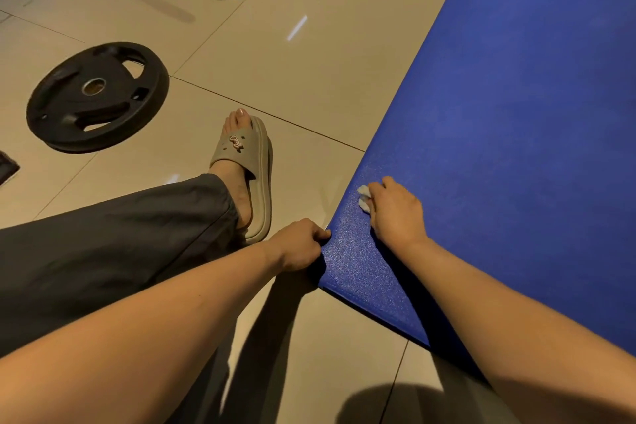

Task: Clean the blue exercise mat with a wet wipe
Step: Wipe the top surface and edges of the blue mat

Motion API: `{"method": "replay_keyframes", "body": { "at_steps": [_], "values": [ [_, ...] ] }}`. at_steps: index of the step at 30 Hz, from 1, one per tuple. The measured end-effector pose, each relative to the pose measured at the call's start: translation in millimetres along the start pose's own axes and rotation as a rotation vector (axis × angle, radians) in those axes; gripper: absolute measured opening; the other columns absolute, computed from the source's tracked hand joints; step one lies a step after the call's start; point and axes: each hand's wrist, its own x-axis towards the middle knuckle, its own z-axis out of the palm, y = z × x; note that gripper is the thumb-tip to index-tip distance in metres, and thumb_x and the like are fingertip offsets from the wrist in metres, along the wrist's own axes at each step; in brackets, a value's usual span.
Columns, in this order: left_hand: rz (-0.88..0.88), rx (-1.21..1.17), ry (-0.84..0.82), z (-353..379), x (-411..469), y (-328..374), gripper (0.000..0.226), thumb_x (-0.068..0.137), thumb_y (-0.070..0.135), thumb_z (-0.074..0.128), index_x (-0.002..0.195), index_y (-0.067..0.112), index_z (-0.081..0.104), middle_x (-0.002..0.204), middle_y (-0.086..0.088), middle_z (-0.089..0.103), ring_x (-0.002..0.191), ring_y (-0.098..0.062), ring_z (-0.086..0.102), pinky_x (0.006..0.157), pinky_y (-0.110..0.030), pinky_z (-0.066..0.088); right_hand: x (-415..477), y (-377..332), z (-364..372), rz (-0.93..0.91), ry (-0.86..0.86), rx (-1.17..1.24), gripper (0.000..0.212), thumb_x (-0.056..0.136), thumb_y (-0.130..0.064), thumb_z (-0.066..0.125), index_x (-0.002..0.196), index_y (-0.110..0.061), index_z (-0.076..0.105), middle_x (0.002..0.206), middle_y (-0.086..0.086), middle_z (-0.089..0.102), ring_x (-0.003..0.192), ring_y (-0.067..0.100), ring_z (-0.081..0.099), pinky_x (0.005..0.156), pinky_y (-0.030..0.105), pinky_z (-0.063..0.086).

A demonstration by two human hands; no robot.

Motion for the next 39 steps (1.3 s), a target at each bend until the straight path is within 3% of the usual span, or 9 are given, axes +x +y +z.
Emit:
{"method": "replay_keyframes", "body": {
  "at_steps": [4, 9, 11, 13, 16, 20, 27, 36, 39],
  "values": [
    [-0.012, -0.049, 0.002, 0.3, 0.0, 0.6, 0.049, 0.087, -0.002, 0.046, 0.123, 0.016, 0.075, 0.11, 0.001, 0.076, 0.106, -0.02, 0.069, 0.102, -0.041, 0.052, -16.5, -15.5, 4.4, 0.045, -0.095, 0.123, 0.008, 0.099, -0.01, 0.054, 0.104, -0.01, 0.061, 0.101, 0.009, 0.057, 0.088, 0.033, 0.062, 0.067, 0.034, 0.037],
    [-0.028, -0.093, 0.005, 3.1, -6.1, 0.7, 0.045, 0.08, 0.01, 0.052, 0.115, 0.018, 0.079, 0.105, 0.004, 0.078, 0.105, -0.015, 0.07, 0.103, -0.041, 0.051, -76.9, -59.4, -0.1, -0.319, -0.377, 0.137, 0.016, 0.097, -0.018, 0.054, 0.11, -0.013, 0.061, 0.109, 0.01, 0.06, 0.098, 0.032, 0.061, 0.077, 0.042, 0.043],
    [-0.018, -0.07, 0.006, 3.9, -6.9, 1.4, 0.052, 0.074, 0.022, 0.05, 0.118, 0.017, 0.077, 0.107, 0.005, 0.077, 0.106, -0.014, 0.07, 0.104, -0.041, 0.051, -78.2, -52.4, -3.3, -0.439, -0.365, 0.112, 0.018, 0.096, -0.019, 0.056, 0.113, -0.012, 0.06, 0.112, 0.011, 0.06, 0.099, 0.032, 0.06, 0.081, 0.043, 0.045],
    [-0.022, -0.053, -0.001, 4.7, -7.4, 2.2, 0.051, 0.079, 0.018, 0.051, 0.123, 0.016, 0.074, 0.11, 0.002, 0.077, 0.105, -0.016, 0.069, 0.103, -0.04, 0.051, -61.3, -34.1, -7.5, -0.46, -0.282, 0.034, 0.017, 0.09, -0.011, 0.064, 0.106, -0.015, 0.066, 0.103, 0.009, 0.059, 0.09, 0.031, 0.06, 0.07, 0.039, 0.042],
    [-0.041, -0.049, 0.018, 8.1, -6.8, 1.4, 0.053, 0.087, 0.004, 0.047, 0.134, 0.017, 0.068, 0.121, 0.001, 0.074, 0.116, -0.017, 0.066, 0.105, -0.035, 0.049, -30.3, 9.5, -11.0, -0.226, -0.061, -0.037, 0.013, 0.075, -0.01, 0.082, 0.081, -0.015, 0.071, 0.086, 0.007, 0.053, 0.073, 0.029, 0.055, 0.061, 0.034, 0.034],
    [-0.056, -0.035, 0.027, 8.9, -8.4, 5.1, 0.057, 0.087, -0.001, 0.046, 0.138, 0.015, 0.064, 0.131, 0.002, 0.069, 0.123, -0.017, 0.062, 0.107, -0.034, 0.046, -24.8, 33.1, -18.8, 0.063, -0.05, -0.003, 0.01, 0.095, -0.018, 0.062, 0.092, -0.01, 0.067, 0.101, 0.01, 0.056, 0.092, 0.032, 0.056, 0.075, 0.038, 0.036],
    [-0.05, 0.237, 0.024, 19.1, -25.1, 34.5, 0.037, 0.091, 0.026, 0.06, 0.128, 0.017, 0.058, 0.123, -0.012, 0.061, 0.106, -0.033, 0.064, 0.092, -0.039, 0.052, -99.3, -32.5, -1.9, -0.193, -0.254, 0.065, 0.014, 0.093, -0.018, 0.067, 0.104, -0.01, 0.064, 0.104, 0.009, 0.058, 0.094, 0.027, 0.059, 0.079, 0.035, 0.044],
    [-0.165, 0.445, 0.142, 52.4, -30.2, 47.3, 0.112, 0.069, 0.082, 0.069, 0.149, 0.015, 0.031, 0.136, -0.011, 0.048, 0.121, -0.032, 0.056, 0.097, -0.043, 0.05, -172.6, 72.0, -33.6, 0.191, -0.24, -0.002, 0.014, 0.099, -0.018, 0.053, 0.107, -0.009, 0.061, 0.11, 0.009, 0.058, 0.102, 0.028, 0.058, 0.074, 0.029, 0.031],
    [-0.07, 0.63, 0.291, 70.6, -36.0, 52.4, 0.111, 0.071, 0.082, 0.065, 0.148, 0.01, 0.03, 0.14, -0.012, 0.044, 0.128, -0.033, 0.048, 0.101, -0.045, 0.045, -206.2, 94.5, -41.6, 0.394, -0.187, 0.015, 0.019, 0.102, -0.022, 0.048, 0.106, -0.01, 0.061, 0.111, 0.008, 0.059, 0.1, 0.026, 0.059, 0.074, 0.029, 0.033]
  ]
}}
